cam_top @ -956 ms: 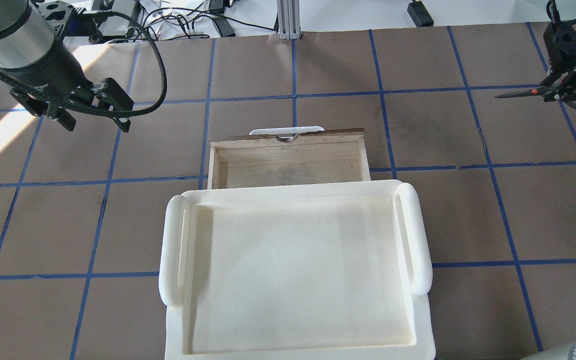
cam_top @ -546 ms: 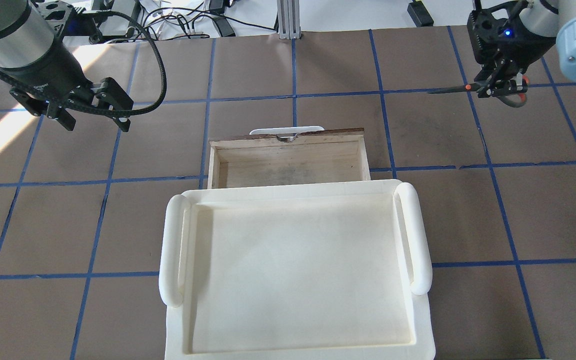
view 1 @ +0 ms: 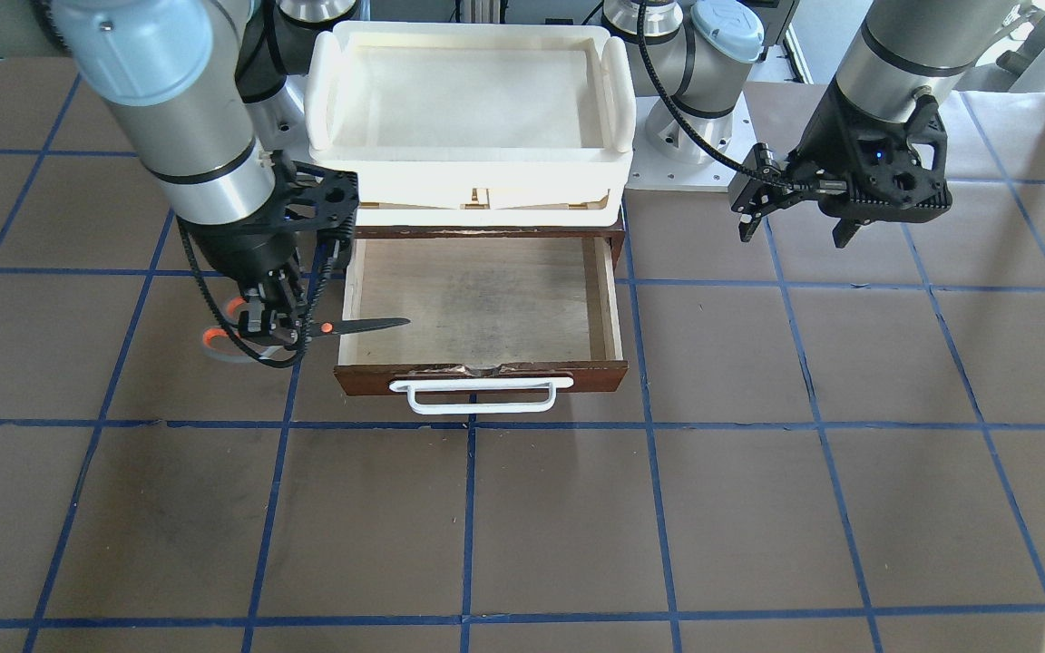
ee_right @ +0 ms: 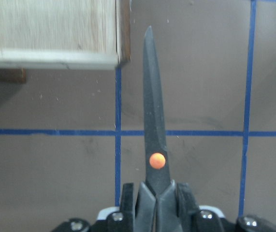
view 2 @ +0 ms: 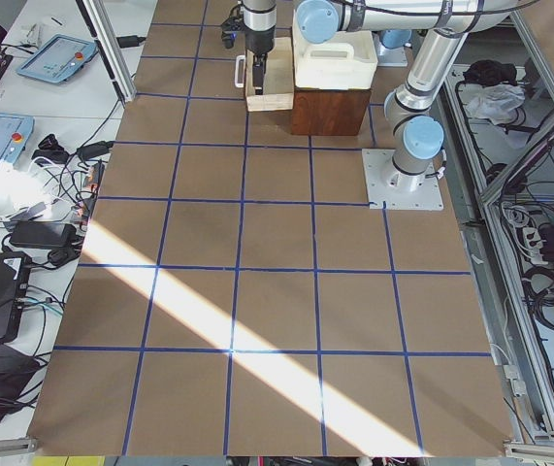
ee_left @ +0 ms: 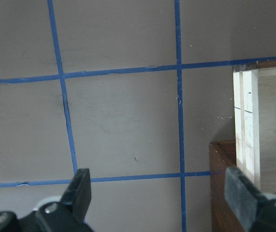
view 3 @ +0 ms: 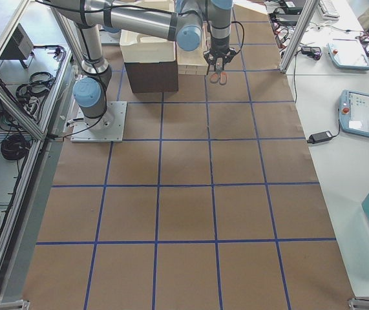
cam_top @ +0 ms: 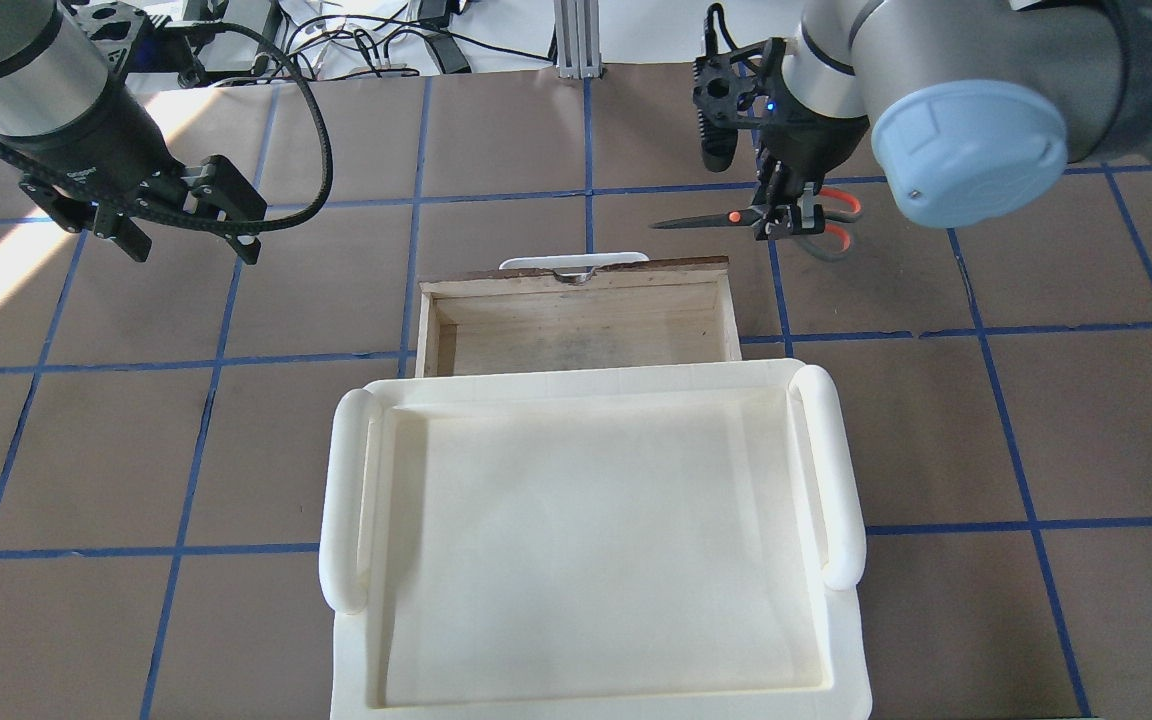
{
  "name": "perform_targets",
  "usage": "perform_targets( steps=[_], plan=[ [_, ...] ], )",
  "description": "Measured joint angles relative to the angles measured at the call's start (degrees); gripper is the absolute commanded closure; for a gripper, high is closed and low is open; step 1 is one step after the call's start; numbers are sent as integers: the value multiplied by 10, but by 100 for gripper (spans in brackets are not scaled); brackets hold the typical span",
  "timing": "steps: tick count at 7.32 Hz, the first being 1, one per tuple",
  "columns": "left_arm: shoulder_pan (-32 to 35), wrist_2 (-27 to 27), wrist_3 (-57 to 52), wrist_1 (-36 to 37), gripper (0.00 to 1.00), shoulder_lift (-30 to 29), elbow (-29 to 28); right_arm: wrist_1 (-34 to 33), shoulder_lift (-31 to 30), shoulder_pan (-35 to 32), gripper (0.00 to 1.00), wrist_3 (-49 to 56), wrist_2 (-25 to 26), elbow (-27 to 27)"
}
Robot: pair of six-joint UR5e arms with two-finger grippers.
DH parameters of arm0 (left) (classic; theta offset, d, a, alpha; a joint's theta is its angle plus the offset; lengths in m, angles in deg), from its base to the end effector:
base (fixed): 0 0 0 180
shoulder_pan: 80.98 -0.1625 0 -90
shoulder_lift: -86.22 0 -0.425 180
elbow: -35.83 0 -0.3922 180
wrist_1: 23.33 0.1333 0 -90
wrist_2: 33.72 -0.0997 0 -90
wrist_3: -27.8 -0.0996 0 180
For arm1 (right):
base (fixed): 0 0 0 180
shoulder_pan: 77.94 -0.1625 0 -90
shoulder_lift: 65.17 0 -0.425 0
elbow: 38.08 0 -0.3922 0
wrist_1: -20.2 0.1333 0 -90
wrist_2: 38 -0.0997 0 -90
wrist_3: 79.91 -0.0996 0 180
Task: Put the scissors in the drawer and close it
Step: 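Carry the scissors with the right gripper over the open drawer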
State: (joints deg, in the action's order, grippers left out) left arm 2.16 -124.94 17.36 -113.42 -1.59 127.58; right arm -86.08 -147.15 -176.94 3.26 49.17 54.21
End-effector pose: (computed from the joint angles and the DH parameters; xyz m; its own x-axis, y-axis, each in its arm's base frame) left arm -0.0734 -0.4885 0.4912 -0.9978 0.0623 -0.0220 0.0624 0.9980 -0.0021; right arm 0.2233 -0.5262 0.4246 0.0373 -0.9945 0.0974 -0.9972 -0.0433 -0.0611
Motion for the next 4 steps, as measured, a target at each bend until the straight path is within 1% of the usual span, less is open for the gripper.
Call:
perform_targets(
  steps=[1, 4],
  plan=[
    [0, 0, 0, 0, 0, 0, 0, -5, 5, -39, 100, -39, 0, -1],
    [0, 0, 0, 0, 0, 0, 0, -23, 26, -103, 100, -113, 6, -3]
  ],
)
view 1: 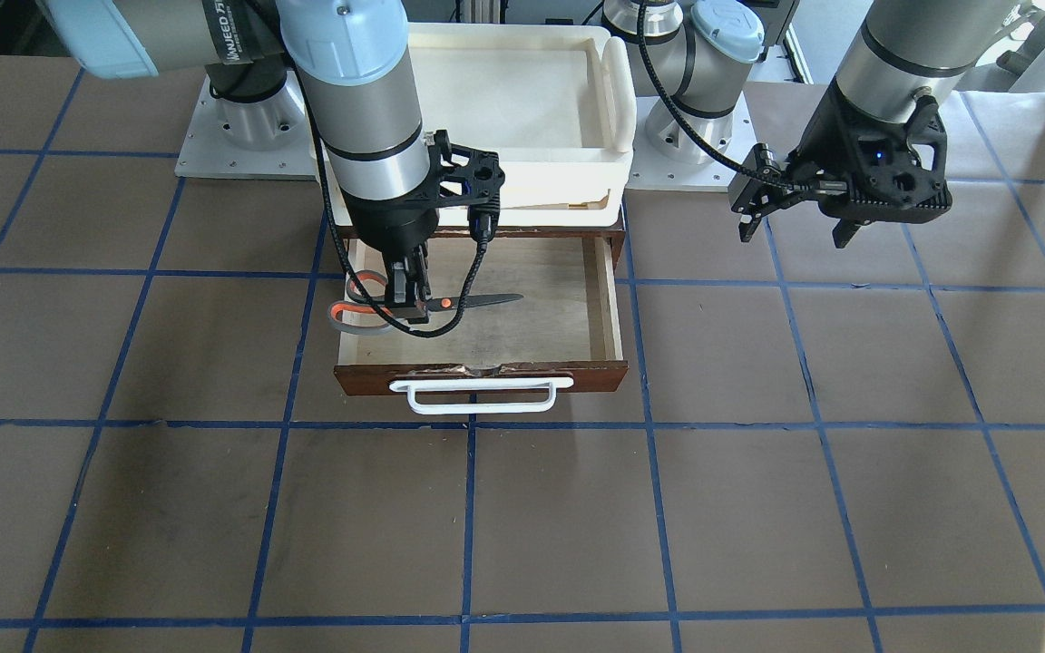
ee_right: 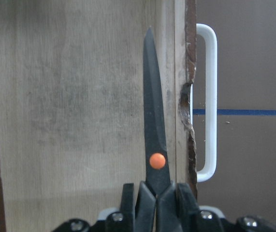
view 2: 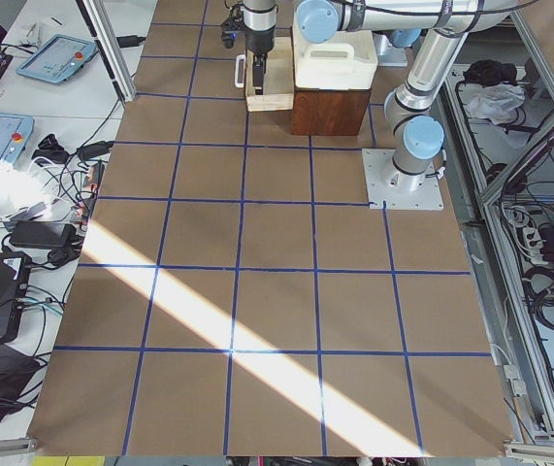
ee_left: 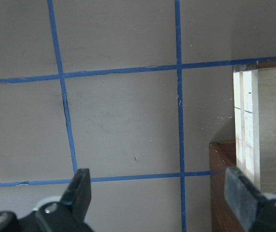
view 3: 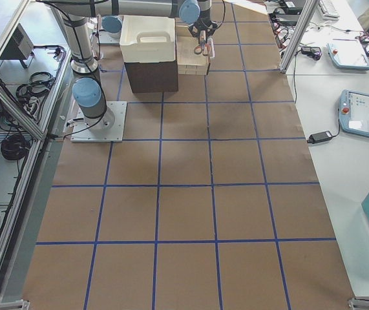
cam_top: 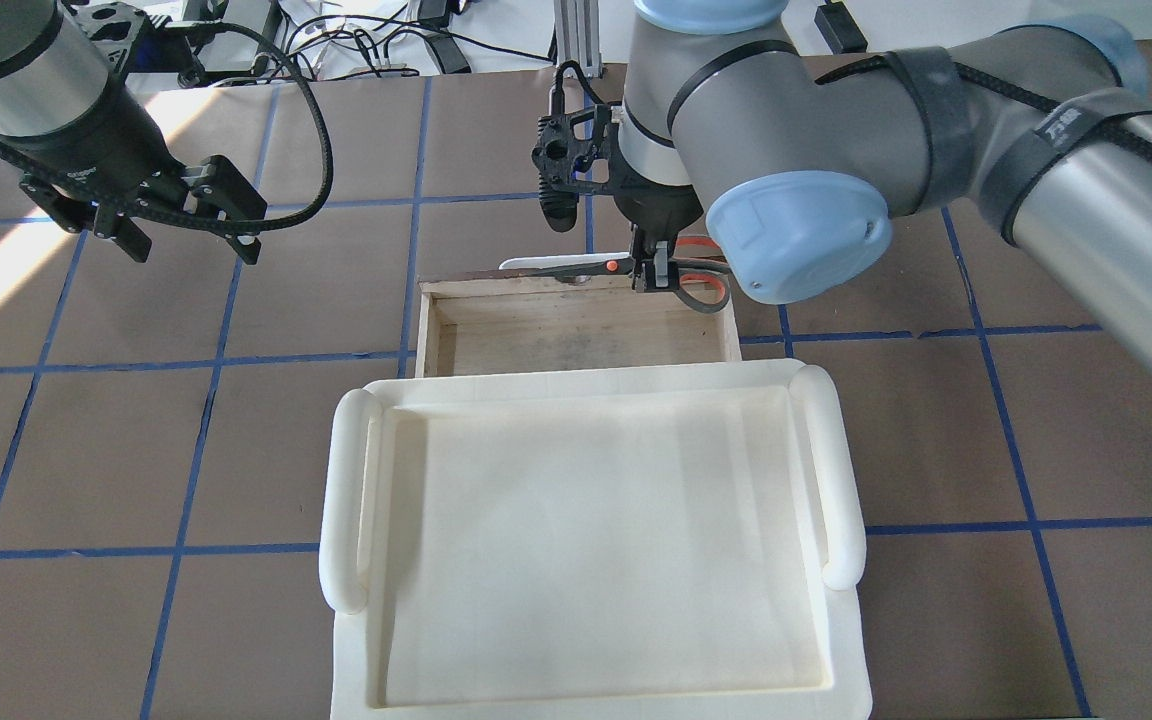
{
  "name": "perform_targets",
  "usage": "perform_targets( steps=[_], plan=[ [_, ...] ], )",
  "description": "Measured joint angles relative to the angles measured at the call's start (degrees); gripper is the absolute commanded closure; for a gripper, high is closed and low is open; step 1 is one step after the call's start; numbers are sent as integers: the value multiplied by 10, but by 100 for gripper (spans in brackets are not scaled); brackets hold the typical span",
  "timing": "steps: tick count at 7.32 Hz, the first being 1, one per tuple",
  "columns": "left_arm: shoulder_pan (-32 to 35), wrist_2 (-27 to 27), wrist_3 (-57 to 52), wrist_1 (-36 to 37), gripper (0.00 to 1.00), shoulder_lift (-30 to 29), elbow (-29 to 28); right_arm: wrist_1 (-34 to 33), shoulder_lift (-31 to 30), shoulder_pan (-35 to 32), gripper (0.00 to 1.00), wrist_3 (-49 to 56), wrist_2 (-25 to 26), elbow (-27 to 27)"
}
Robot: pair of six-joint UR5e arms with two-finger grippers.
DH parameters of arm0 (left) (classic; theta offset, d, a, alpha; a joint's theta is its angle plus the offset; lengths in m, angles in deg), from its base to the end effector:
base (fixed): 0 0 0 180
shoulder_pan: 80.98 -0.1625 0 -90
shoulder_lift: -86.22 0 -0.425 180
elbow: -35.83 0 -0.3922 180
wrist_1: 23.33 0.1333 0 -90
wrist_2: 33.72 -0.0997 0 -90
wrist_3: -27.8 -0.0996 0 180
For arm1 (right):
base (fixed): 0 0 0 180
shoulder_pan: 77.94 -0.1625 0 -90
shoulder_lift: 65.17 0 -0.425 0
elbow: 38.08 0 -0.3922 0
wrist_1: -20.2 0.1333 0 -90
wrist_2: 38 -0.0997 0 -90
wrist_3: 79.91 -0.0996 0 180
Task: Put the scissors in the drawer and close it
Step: 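Carry the scissors with the right gripper over the open drawer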
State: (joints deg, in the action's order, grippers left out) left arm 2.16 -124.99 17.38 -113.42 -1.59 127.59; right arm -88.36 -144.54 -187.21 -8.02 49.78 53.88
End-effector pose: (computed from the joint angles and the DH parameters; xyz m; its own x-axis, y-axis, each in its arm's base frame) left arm -0.0733 -0.4885 0.4912 -0.9978 0.0620 -0.0229 0.0620 0.9981 -0.0018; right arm 0.3178 -0.4934 0.4061 0.0192 -0.9960 0.0869 -0.9973 -0.0252 -0.0689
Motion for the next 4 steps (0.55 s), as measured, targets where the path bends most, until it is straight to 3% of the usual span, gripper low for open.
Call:
perform_targets(
  steps=[4],
  plan=[
    [0, 0, 0, 0, 0, 0, 0, -27, 46, -57, 100, -75, 28, -1]
  ],
)
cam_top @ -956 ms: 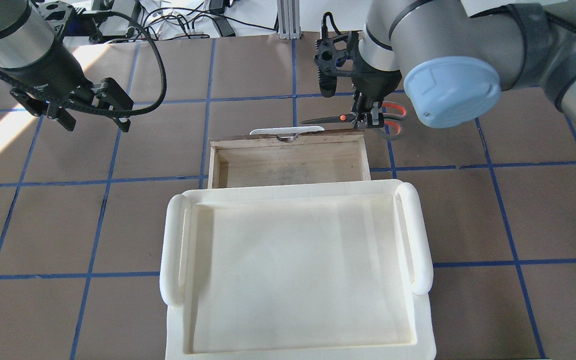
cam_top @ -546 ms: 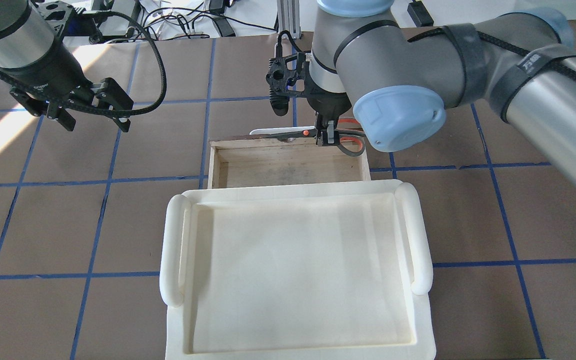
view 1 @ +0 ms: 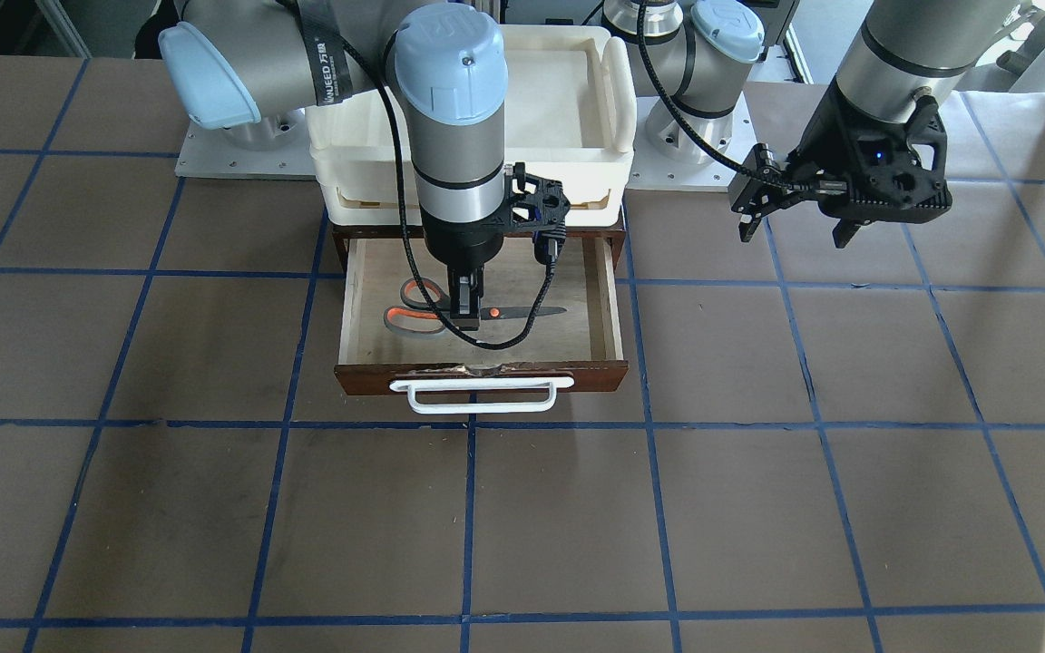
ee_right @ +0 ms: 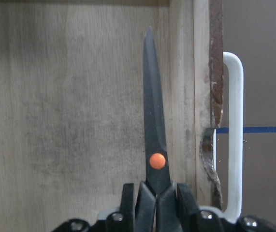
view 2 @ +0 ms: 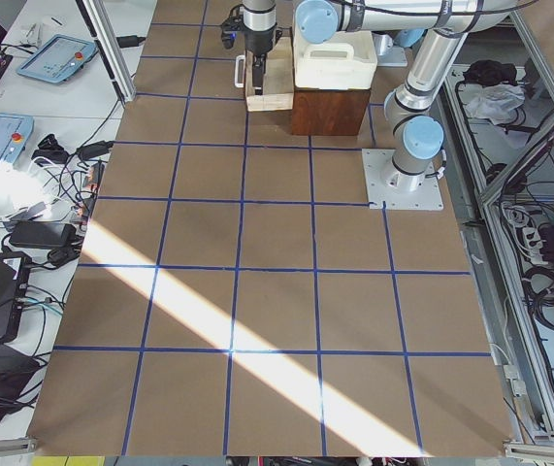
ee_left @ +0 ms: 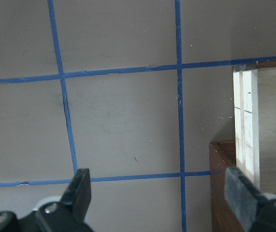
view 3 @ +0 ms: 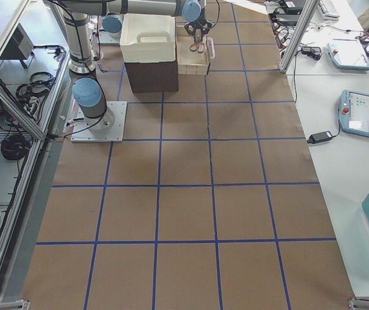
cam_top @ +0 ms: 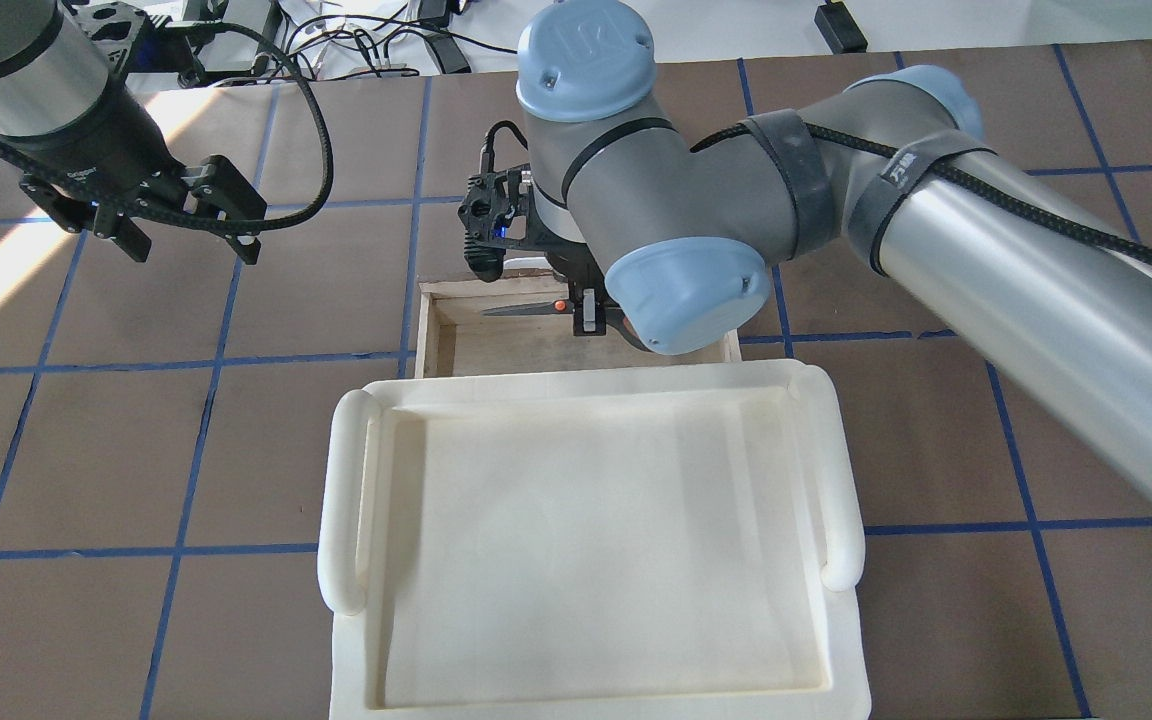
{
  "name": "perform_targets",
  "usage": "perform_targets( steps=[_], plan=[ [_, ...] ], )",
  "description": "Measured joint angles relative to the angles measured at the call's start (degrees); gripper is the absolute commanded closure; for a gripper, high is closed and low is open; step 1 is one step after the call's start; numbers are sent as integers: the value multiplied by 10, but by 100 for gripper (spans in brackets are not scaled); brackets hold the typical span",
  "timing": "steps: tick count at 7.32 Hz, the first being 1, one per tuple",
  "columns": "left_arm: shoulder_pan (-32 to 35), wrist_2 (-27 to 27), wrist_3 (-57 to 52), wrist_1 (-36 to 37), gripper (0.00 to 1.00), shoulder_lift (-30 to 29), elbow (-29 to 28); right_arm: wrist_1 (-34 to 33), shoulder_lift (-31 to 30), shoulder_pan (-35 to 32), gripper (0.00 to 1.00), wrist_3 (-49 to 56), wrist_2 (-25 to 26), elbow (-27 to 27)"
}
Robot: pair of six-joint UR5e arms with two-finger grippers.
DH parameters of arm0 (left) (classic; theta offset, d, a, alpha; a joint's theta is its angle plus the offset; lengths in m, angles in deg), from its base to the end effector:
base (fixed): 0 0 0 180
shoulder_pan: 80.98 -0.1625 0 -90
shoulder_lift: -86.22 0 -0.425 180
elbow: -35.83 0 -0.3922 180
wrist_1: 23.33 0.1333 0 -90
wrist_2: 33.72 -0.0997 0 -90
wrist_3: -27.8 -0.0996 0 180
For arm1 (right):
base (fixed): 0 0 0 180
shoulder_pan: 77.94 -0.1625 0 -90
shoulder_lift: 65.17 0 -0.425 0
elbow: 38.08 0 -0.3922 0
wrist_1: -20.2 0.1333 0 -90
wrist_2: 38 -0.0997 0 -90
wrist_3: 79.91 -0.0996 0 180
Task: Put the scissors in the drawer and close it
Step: 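Carry the scissors with the right gripper over the open drawer, then lower the scissors into the drawer and open the right gripper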
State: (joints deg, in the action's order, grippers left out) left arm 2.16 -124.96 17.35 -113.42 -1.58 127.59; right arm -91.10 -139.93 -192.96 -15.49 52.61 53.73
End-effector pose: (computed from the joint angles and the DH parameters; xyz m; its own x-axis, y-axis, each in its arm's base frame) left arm -0.0733 -0.4884 0.4912 -0.9978 0.0625 -0.0224 0.0626 0.9980 -0.0021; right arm 0.3708 -0.4819 0.3656 -0.0109 -0.9974 0.0714 -0.9997 0.0094 -0.0224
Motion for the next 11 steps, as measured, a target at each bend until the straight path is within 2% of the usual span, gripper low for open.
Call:
perform_targets(
  steps=[11],
  plan=[
    [0, 0, 1, 3, 0, -4, 0, -2, 42, -14, 100, -21, 5, 15]
  ],
)
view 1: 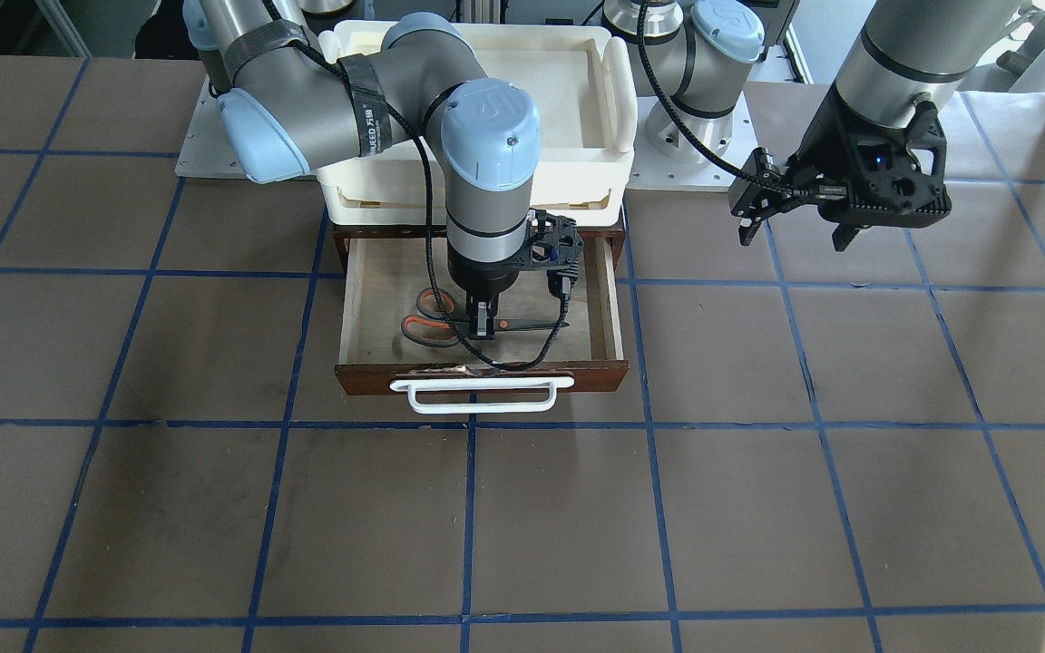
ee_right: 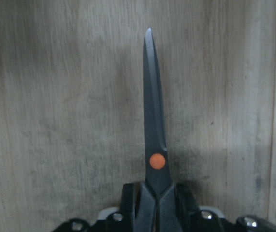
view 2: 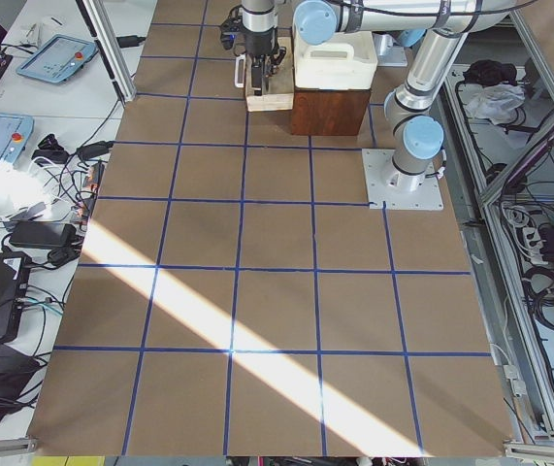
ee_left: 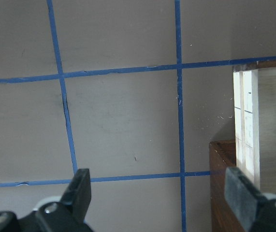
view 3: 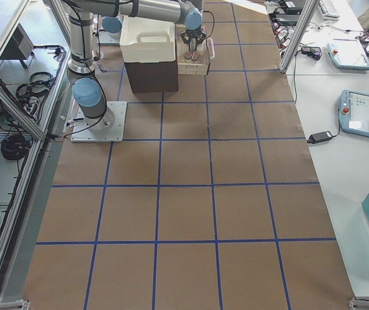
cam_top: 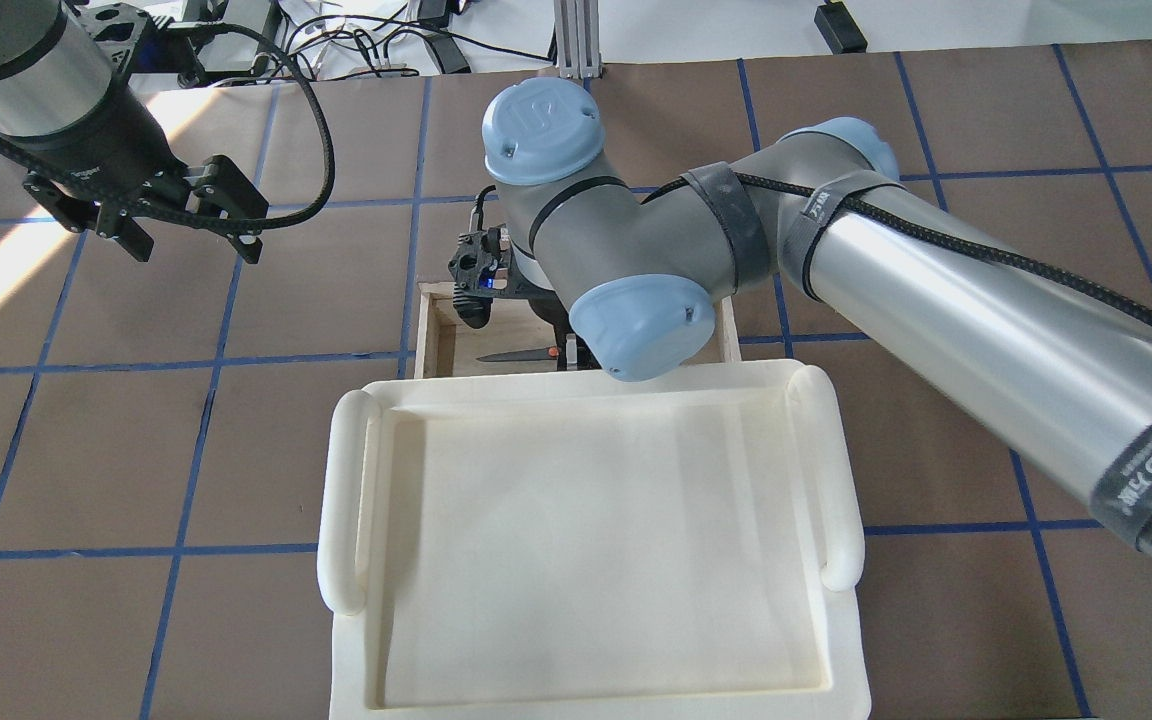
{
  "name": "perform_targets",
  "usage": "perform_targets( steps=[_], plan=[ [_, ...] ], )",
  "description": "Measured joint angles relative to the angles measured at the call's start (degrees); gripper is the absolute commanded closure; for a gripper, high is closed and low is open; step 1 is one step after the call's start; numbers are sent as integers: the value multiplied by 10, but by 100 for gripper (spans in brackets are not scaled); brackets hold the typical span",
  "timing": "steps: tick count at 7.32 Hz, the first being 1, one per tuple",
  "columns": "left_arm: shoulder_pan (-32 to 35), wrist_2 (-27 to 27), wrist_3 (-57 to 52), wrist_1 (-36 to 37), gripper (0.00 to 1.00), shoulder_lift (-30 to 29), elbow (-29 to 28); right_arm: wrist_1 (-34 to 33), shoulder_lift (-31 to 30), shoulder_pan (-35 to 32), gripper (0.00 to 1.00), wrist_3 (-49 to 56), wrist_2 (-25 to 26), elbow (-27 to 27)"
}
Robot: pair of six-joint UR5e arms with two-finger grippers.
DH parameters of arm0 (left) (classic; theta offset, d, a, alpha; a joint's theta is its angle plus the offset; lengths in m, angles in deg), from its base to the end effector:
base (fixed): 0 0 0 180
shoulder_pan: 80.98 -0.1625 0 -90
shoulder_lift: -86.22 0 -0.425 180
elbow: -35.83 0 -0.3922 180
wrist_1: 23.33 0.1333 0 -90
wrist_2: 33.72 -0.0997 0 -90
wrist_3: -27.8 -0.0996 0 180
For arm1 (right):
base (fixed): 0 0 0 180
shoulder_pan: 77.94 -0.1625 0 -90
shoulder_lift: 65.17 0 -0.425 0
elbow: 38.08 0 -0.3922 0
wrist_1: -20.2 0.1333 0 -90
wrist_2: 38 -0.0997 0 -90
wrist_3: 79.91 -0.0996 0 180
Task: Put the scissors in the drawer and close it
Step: 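Lower the scissors into the drawer and open the right gripper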
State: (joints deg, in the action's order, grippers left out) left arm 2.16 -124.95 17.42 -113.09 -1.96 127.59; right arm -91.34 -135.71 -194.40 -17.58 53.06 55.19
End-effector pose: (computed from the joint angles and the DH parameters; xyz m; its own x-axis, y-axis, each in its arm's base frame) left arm -0.0730 -0.4912 0.4886 -0.9979 0.0613 -0.0221 0.0614 0.9981 -0.0013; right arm 0.3854 -0.4794 0.3100 -0.0211 -0.9997 -0.0098 -0.9994 0.0208 0.0260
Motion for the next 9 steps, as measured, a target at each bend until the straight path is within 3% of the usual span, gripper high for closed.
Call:
perform_targets(
  steps=[5, 6, 7, 8, 9],
  plan=[
    [0, 0, 0, 0, 0, 1, 0, -9, 8, -1, 100, -1, 0, 3],
    [0, 0, 0, -1, 0, 1, 0, -10, 8, -2, 93, -1, 1, 6],
    [0, 0, 0, -1, 0, 1, 0, -15, 8, -3, 82, -2, 2, 10],
    [0, 0, 0, -1, 0, 1, 0, -22, 8, -3, 38, -4, 3, 12],
    [0, 0, 0, -1, 0, 1, 0, -26, 8, -3, 1, -5, 3, 13]
  ],
)
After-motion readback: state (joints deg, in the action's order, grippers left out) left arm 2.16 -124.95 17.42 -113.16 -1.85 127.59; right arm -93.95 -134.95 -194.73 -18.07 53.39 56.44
